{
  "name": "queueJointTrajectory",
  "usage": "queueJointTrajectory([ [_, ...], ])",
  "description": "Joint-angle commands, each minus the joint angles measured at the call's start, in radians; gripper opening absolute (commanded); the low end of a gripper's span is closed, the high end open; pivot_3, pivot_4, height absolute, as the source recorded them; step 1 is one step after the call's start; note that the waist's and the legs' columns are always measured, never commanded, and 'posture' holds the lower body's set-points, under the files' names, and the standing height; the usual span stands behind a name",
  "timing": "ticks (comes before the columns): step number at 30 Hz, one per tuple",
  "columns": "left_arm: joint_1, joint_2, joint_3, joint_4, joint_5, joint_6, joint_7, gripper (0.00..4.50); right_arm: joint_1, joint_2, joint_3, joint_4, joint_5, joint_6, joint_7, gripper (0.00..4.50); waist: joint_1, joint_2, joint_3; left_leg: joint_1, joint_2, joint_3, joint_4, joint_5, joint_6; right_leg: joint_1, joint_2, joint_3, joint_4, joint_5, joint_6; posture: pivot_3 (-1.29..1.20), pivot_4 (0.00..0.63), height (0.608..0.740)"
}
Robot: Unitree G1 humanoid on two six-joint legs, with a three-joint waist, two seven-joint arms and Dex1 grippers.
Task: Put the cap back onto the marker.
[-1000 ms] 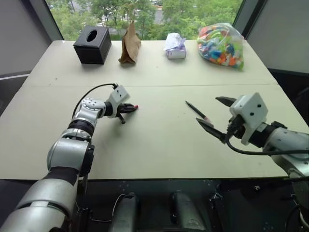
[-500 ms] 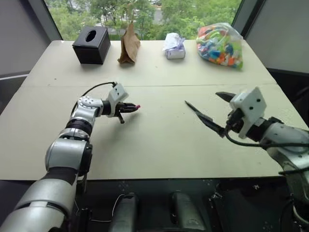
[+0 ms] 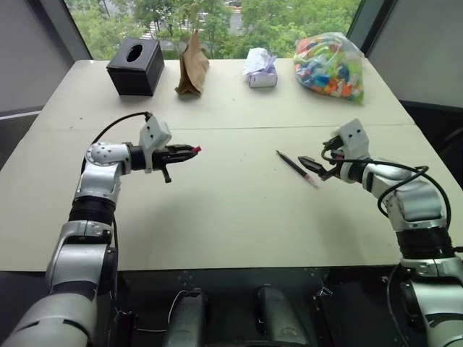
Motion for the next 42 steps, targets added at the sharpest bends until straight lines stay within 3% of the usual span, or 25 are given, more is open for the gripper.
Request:
queueJointTrajectory([
  [1,0.053,0.033,0.042,-0.159,-0.049,0.065,0.048,0.02,-0.040,0.025,0.027,0.035,-0.030,-0.044,0.031,4.50,0.000,0.000,0.000,0.000,0.000,0.000,0.000,0.000,0.000,0.000,0.000,0.000,0.000,0.000,0.000,0.00,0.150,0.740],
  [13,0.125,0.047,0.029,-0.297,-0.089,0.145,0.120,0.02,-0.054,0.129,0.050,0.177,-0.101,-0.108,0.027,4.50,0.000,0.000,0.000,0.000,0.000,0.000,0.000,0.000,0.000,0.000,0.000,0.000,0.000,0.000,0.000,0.00,0.150,0.740],
  [25,0.124,0.047,0.011,-0.305,-0.091,0.150,0.129,0.02,-0.048,0.135,0.034,0.225,-0.119,-0.137,0.026,4.50,-0.001,0.000,0.000,0.001,0.000,0.000,0.000,0.000,0.000,0.000,0.000,0.000,0.000,0.000,0.000,0.00,0.150,0.740],
  [28,0.119,0.047,0.008,-0.302,-0.091,0.148,0.129,0.00,-0.049,0.142,0.023,0.233,-0.108,-0.137,0.027,3.69,-0.001,0.000,0.000,0.001,0.000,0.000,0.000,0.000,0.000,0.001,0.000,0.000,0.000,0.000,0.000,0.00,0.150,0.740],
  [35,0.110,0.047,0.001,-0.296,-0.093,0.143,0.131,0.00,-0.049,0.144,0.020,0.229,-0.111,-0.140,0.042,0.04,-0.001,0.000,0.000,0.001,0.000,0.000,0.000,0.000,0.000,0.000,0.000,0.000,0.000,0.000,0.000,0.00,0.150,0.740],
  [42,0.106,0.046,-0.004,-0.293,-0.094,0.140,0.131,0.00,-0.035,0.146,0.020,0.209,-0.110,-0.135,0.044,0.04,-0.001,0.000,0.000,0.001,0.000,0.000,0.000,0.000,0.000,0.000,0.000,0.000,0.000,0.000,0.000,0.00,0.150,0.740],
])
